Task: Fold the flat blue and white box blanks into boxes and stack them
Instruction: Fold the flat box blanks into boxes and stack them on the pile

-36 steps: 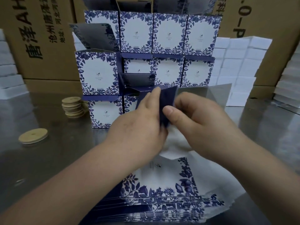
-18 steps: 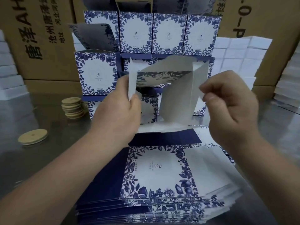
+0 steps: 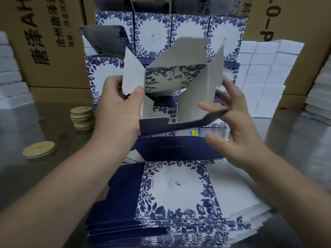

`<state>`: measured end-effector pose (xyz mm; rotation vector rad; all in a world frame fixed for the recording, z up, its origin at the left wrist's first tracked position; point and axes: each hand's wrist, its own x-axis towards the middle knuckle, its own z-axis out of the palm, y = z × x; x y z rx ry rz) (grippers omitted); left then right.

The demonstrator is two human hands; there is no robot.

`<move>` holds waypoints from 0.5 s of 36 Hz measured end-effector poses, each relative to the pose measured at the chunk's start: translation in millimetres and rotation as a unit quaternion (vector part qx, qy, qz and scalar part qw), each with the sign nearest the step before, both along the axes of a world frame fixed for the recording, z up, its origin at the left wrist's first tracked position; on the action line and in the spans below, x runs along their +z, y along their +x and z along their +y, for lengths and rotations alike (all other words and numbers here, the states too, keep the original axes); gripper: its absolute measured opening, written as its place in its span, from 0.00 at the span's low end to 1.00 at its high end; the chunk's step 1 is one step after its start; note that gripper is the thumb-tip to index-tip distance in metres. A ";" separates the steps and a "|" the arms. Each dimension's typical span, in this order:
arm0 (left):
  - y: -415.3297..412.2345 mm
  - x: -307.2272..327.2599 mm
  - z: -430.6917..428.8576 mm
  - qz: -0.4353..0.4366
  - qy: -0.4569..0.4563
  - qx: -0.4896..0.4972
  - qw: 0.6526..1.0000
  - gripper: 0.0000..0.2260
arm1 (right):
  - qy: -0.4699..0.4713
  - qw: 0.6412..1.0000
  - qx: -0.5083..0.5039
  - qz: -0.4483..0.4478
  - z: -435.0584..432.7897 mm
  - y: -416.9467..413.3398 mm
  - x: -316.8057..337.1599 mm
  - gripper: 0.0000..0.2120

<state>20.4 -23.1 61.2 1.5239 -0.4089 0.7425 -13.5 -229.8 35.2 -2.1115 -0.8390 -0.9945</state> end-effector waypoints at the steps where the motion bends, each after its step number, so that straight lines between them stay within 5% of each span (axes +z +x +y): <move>1: -0.5 -0.1 0.1 -0.011 0.002 0.004 1.000 0.08 | -0.004 1.000 -0.009 0.006 0.2 0.4 -0.4 0.13; 12: -9.1 -8.3 -8.7 -0.161 -0.025 -0.045 0.986 0.14 | 0.000 0.993 -0.079 0.085 7.7 0.0 2.2 0.13; 18: -8.6 -9.8 -7.7 -0.233 -0.006 -0.039 0.972 0.17 | -0.004 0.992 -0.114 0.045 12.3 -5.8 4.1 0.24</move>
